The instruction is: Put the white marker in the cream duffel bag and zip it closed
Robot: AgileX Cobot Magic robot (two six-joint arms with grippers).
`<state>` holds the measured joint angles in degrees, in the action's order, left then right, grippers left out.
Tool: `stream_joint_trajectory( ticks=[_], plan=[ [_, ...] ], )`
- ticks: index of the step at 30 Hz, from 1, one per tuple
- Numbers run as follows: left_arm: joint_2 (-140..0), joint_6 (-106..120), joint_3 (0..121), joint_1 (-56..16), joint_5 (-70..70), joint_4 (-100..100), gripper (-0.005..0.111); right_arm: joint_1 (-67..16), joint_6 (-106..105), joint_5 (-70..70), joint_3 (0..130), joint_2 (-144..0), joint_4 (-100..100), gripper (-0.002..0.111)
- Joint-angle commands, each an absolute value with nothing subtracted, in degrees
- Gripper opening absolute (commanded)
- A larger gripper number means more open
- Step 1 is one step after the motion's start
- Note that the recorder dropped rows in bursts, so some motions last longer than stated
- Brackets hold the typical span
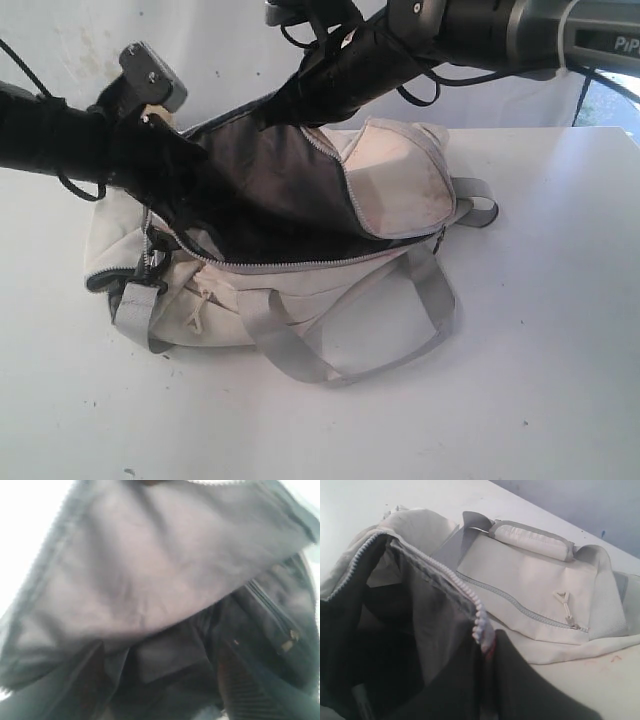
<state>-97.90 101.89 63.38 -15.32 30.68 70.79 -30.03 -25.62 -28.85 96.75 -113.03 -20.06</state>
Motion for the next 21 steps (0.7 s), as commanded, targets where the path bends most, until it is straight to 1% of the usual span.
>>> stream_joint_trajectory(
  ticks=[1,5,8,14,19,21],
  plan=[
    [-92.30,76.82,63.77,-14.98,29.79,55.37,0.070,-29.60,-25.25,-28.30,96.60,-112.10,-19.84,0.000],
    [-88.52,59.34,63.77,-14.98,32.67,36.93,0.070,-29.60,-25.25,-28.65,96.60,-112.10,-19.84,0.000],
    [-86.18,48.25,63.77,-14.98,34.90,28.04,0.070,-29.71,-25.25,-29.26,96.60,-112.10,-19.84,0.000],
    [-82.19,40.17,63.77,-14.98,43.89,25.63,0.069,-29.81,-25.25,-31.53,96.60,-112.10,-19.84,0.000],
    [-80.57,36.65,63.77,-14.98,48.97,25.35,0.056,-29.81,-25.25,-33.65,96.60,-112.10,-19.84,0.000],
    [-80.45,35.42,63.77,-14.98,49.75,24.63,0.055,-29.81,-25.25,-34.70,96.60,-112.10,-19.84,0.000]
  ],
)
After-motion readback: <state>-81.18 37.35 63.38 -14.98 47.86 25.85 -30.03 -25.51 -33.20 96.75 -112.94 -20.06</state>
